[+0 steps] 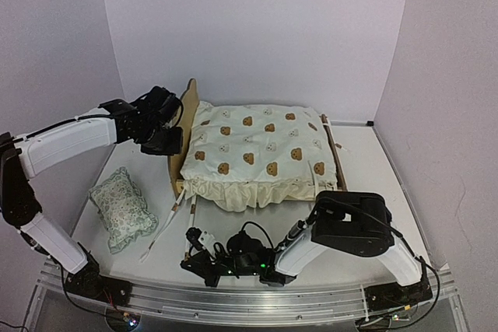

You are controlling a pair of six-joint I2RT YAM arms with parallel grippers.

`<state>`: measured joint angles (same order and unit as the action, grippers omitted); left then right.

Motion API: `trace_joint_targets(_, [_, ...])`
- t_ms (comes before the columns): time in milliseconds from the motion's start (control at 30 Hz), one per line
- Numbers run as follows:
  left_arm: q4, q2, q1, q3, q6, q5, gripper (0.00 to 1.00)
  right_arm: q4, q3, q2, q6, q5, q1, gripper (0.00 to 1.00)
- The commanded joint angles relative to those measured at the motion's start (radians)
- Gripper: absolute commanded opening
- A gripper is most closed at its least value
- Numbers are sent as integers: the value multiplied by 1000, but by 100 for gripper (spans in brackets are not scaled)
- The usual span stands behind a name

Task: Set up the pet bed

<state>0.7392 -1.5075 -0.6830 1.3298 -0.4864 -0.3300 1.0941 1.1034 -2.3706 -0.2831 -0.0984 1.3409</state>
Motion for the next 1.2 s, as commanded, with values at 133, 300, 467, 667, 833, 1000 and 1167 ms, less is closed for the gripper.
trace_joint_targets(133, [-141, -86, -6, 135, 21, 42, 0, -101, -2, 19, -44, -56, 57, 0])
trace_joint_targets(300, [-146, -70, -6, 64, 14, 61, 0, -124, -17, 25, -56, 25, 57, 0])
trace_joint_targets(467, [-134, -7, -6, -30, 11, 83, 5, -155, -38, 36, -72, 79, 57, 18])
trace_joint_targets(667, [-101, 42, -6, -70, 11, 113, 17, -175, -79, 69, -130, 98, 57, 35])
trace_joint_targets(833, [-70, 63, -7, -72, 11, 122, 38, -212, -126, 130, -168, 30, 57, 35])
trace_joint_targets(1000, [22, 109, -7, -56, 8, 114, 59, -331, -184, 239, -99, -61, 57, 38])
trace_joint_targets(1167, [155, 194, -23, -85, -46, 91, 81, -460, -203, 330, -65, -34, 57, 40])
